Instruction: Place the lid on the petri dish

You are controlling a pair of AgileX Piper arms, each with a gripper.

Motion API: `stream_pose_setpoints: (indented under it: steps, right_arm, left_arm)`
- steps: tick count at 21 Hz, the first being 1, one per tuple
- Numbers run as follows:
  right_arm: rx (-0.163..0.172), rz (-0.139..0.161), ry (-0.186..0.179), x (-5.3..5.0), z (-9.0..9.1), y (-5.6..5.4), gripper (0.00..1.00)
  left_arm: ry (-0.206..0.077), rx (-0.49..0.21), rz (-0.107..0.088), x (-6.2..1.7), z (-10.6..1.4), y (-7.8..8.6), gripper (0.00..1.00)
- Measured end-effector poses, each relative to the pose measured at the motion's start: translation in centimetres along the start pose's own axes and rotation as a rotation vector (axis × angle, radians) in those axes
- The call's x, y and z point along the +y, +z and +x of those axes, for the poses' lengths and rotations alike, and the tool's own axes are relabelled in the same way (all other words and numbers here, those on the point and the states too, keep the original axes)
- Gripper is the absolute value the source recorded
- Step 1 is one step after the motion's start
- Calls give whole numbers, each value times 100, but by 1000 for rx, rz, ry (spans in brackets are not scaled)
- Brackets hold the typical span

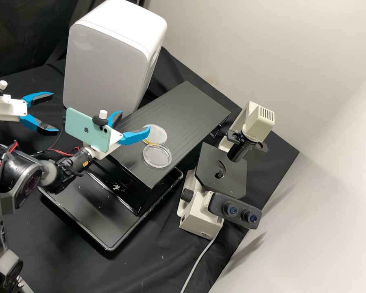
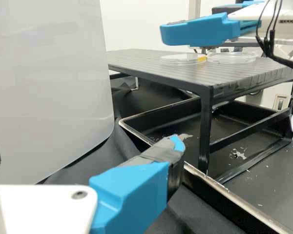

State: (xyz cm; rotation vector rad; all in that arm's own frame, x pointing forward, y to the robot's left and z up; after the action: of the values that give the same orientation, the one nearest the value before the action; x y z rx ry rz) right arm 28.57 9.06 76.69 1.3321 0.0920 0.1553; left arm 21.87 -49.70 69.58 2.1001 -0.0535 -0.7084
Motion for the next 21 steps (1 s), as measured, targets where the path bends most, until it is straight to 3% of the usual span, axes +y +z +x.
stream_pose_setpoints:
  steps: [4,12,14,18,21]
  right_arm:
    - [12,0,-28,-77,-7,-40,100]
    - [-29,-2,-94,-212,12,17,100]
    - [-37,24,-110,-237,36,20,100]
    - [-62,106,-124,-238,53,56,100]
    - [-73,131,-122,-233,73,77,100]
  left_arm:
    - [1,3,-1,1,0,-3,100]
    - [1,3,-1,1,0,-3,100]
    - [1,3,-1,1,0,-3,100]
    - [0,5,-2,-2,1,-5,100]
    - [0,5,-2,-2,1,-5,100]
